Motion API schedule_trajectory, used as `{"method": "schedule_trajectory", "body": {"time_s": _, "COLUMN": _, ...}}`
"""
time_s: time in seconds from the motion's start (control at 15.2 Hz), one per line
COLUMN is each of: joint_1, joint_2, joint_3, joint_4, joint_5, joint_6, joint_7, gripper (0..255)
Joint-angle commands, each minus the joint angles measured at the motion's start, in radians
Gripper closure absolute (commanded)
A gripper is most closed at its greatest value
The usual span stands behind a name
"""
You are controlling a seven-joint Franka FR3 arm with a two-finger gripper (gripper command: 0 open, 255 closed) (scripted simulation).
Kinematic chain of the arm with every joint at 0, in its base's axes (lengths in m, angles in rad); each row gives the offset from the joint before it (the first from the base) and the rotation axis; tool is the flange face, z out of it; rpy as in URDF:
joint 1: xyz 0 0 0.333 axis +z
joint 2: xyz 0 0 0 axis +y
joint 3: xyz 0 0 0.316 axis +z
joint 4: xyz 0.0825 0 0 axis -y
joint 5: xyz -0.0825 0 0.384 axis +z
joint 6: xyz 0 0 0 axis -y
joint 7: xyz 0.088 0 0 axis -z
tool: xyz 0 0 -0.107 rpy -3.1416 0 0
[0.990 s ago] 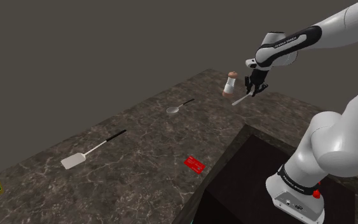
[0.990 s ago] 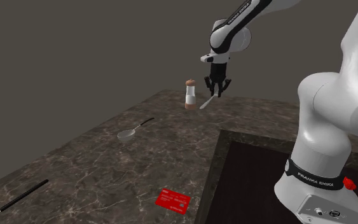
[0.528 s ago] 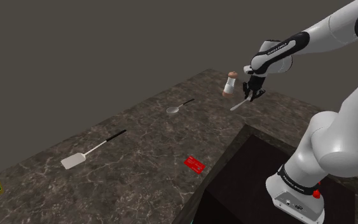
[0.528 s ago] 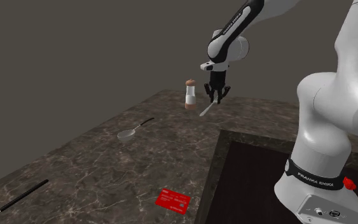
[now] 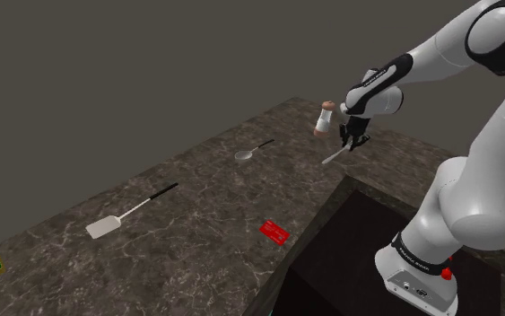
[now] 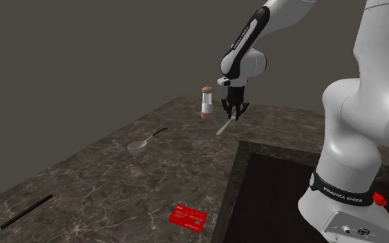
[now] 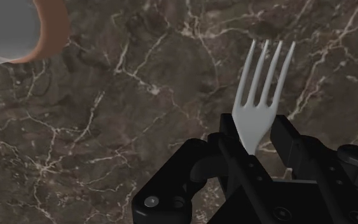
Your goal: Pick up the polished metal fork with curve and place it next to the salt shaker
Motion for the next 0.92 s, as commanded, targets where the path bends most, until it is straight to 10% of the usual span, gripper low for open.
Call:
{"method": "schedule_trajectory", "body": {"time_s": 0.0, "joint_1": -0.008, "joint_2": 0.049, "joint_3": 0.013, "joint_4": 0.000, "joint_5": 0.071, "joint_6": 0.027, "joint_7": -0.050, "gripper": 255}}
{"method": "schedule_trajectory", "body": {"time_s": 0.4, "joint_1": -0.073, "joint_2": 0.167, "joint_3": 0.099, "joint_4": -0.004, "joint_5": 0.251, "joint_6": 0.099, "joint_7": -0.176, "gripper": 255}}
{"method": "schedule_trajectory", "body": {"time_s": 0.86, "joint_1": -0.076, "joint_2": 0.167, "joint_3": 0.102, "joint_4": -0.004, "joint_5": 0.249, "joint_6": 0.099, "joint_7": -0.175, "gripper": 255}}
